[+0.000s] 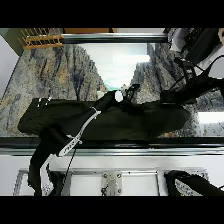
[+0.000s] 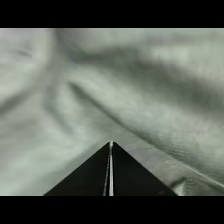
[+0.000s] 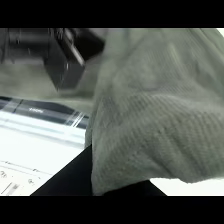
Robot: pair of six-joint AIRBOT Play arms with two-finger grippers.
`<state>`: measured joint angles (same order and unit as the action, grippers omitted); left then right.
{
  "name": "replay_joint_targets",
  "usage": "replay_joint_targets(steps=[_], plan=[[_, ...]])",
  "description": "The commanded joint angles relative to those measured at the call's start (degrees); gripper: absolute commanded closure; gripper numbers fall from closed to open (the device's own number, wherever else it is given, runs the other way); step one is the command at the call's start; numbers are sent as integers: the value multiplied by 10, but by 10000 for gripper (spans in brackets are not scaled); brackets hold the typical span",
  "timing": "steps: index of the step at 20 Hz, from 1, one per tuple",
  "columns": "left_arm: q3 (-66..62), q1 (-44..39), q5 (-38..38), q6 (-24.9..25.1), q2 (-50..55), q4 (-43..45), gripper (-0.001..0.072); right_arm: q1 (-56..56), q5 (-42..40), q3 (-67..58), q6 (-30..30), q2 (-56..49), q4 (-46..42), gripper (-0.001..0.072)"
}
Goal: Fold the clothes and pants, and hang the long-sleeved shirts on hangers.
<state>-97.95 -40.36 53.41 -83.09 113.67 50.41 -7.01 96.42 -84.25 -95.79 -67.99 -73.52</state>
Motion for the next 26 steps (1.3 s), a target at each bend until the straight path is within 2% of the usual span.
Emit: replay_joint_targets(steps=[1, 5, 11, 16, 19, 20, 22, 23, 24, 26], plan=[[-2, 62, 14, -3, -54, 95, 688, -51, -7, -5, -38, -9, 0, 692], [-2, 189, 56, -3, -146, 181, 687, -127, -61, -5, -79, -35, 3, 692], [-2, 358, 107, -3, -246, 189, 687, -245, -194, -5, -118, -128, 63, 692], [-1, 421, 126, -3, -297, 189, 687, -316, -334, -5, -122, -242, 90, 691], [-1, 425, 127, -3, -314, 189, 687, -349, -436, -5, -75, -295, 135, 685], [-1, 423, 127, -3, -317, 188, 687, -358, -469, -5, -47, -306, 168, 620], [-1, 414, 128, -3, -318, 186, 687, -369, -513, -5, 23, -312, 242, 96], [-1, 410, 128, -3, -318, 187, 687, -369, -523, -7, 47, -307, 274, 31], [-1, 405, 128, -4, -318, 186, 687, -364, -527, -8, 56, -296, 290, 32], [-1, 396, 131, -7, -320, 187, 687, -346, -522, -7, 72, -256, 266, 32]])
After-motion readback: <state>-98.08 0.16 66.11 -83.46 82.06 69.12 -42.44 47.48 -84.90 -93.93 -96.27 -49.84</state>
